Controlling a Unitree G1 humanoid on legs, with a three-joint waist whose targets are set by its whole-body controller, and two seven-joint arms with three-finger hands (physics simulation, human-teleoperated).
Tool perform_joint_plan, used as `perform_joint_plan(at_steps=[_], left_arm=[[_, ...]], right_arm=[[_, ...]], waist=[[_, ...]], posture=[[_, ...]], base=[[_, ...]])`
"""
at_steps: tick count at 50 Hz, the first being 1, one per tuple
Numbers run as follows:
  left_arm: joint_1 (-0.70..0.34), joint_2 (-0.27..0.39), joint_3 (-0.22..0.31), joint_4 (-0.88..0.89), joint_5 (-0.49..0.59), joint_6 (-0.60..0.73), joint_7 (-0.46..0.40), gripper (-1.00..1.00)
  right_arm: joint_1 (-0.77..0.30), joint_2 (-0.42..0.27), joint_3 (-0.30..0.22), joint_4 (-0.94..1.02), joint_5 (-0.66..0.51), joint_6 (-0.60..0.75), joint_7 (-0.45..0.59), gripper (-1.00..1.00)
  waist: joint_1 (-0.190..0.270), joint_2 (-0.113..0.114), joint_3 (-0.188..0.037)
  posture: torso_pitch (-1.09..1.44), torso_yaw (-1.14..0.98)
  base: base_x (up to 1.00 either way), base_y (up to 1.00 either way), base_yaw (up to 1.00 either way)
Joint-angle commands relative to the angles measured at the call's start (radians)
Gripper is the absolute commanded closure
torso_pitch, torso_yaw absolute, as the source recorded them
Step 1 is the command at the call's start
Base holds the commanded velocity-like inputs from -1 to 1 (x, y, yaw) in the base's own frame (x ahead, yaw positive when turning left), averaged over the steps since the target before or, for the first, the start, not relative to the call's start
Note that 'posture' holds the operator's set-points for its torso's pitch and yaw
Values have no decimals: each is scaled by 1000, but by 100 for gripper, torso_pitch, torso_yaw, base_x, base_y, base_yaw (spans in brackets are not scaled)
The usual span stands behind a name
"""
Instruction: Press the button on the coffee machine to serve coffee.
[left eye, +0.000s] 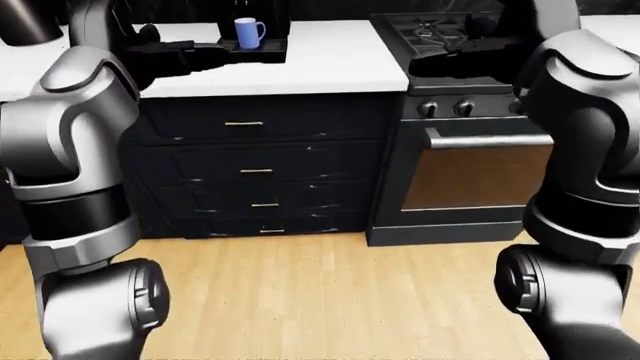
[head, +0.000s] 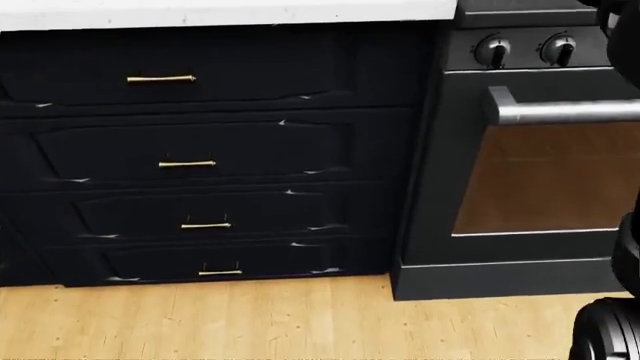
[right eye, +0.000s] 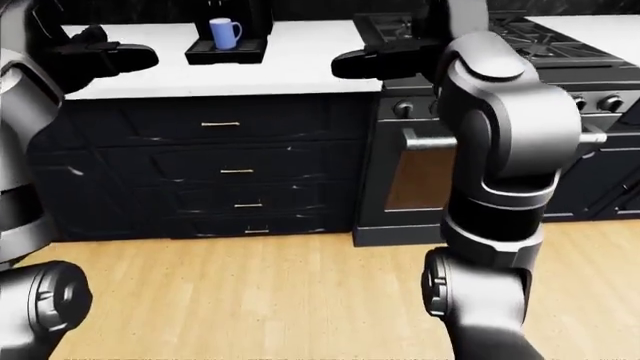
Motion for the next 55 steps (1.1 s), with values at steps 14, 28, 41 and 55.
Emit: perform_joint_plan(at_steps=[14, 28, 41, 55], left_arm=[[-102, 44, 2, 5, 16, -25, -22, -100], [-95, 60, 11, -13, 10, -6, -22, -100], [-96, 62, 12, -4, 7, -16, -15, -100], [-85, 68, 18, -27, -8, -1, -6, -100]], right_arm=[[-102, -57, -24, -4, 32, 1, 8, -100], [-97, -64, -26, 4, 57, -8, -8, -100], [-107, -61, -20, 7, 58, 4, -10, -100], [-113, -58, -16, 15, 53, 6, -6, -100]], waist=[[-4, 0, -19], [-16, 55, -14], [16, -40, -30], [-3, 9, -34]], posture=[[0, 0], [0, 0], [0, 0], [0, 0]], base=[[8, 0, 0], [35, 0, 0], [34, 3, 0], [23, 27, 0]])
